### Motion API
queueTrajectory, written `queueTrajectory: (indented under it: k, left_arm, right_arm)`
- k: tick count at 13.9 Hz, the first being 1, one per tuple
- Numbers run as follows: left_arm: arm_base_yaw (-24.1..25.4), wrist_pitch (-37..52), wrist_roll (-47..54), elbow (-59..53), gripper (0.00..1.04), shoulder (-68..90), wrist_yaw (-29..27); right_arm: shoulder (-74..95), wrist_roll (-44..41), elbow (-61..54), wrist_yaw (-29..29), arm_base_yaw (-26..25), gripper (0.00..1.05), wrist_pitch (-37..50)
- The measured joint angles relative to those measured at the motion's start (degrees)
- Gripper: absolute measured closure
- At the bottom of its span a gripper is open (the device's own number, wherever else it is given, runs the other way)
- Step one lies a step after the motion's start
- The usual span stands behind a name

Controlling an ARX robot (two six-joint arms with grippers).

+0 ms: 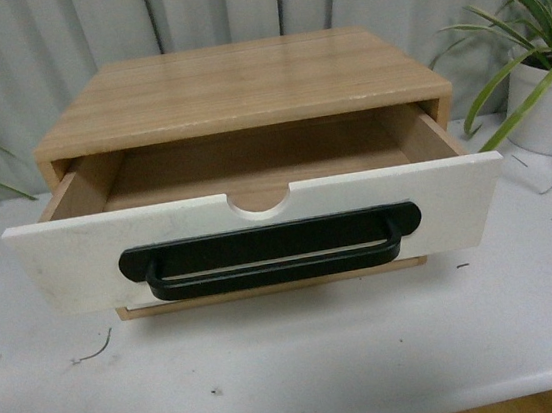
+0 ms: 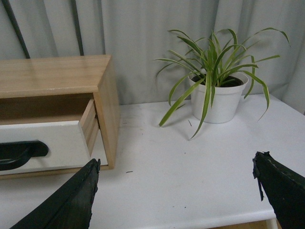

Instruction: Close drawer sideways

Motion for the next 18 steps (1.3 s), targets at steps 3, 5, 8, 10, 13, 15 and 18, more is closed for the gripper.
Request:
queueTrajectory:
  k: [3, 5, 8, 10, 13, 15, 18]
  left_arm:
    - [0.0, 0.0, 0.0, 0.0, 0.07, 0.0, -0.02]
    - [0.0, 0.0, 0.0, 0.0, 0.07, 0.0, 0.0]
    - [0.0, 0.0, 0.0, 0.0, 0.07, 0.0, 0.0]
    - [0.0, 0.0, 0.0, 0.0, 0.07, 0.0, -0.02]
    - [0.0, 0.0, 0.0, 0.0, 0.07, 0.0, 0.0]
    - [0.0, 0.0, 0.0, 0.0, 0.07, 0.0, 0.0]
    - [0.0, 0.0, 0.0, 0.0, 0.07, 0.0, -0.02]
  right_arm:
    - [0.02, 0.0, 0.0, 0.0, 0.0, 0.06, 0.0]
    - [0.02, 0.0, 0.0, 0.0, 0.0, 0.06, 0.0]
    - [0.02, 0.0, 0.0, 0.0, 0.0, 0.06, -0.02]
    - [0.0, 0.0, 0.0, 0.0, 0.0, 0.06, -0.02]
    - [0.02, 0.0, 0.0, 0.0, 0.0, 0.06, -0.02]
    - [0.02, 0.0, 0.0, 0.02, 0.0, 0.06, 0.0]
    - [0.02, 0.0, 0.0, 0.0, 0.0, 0.06, -0.02]
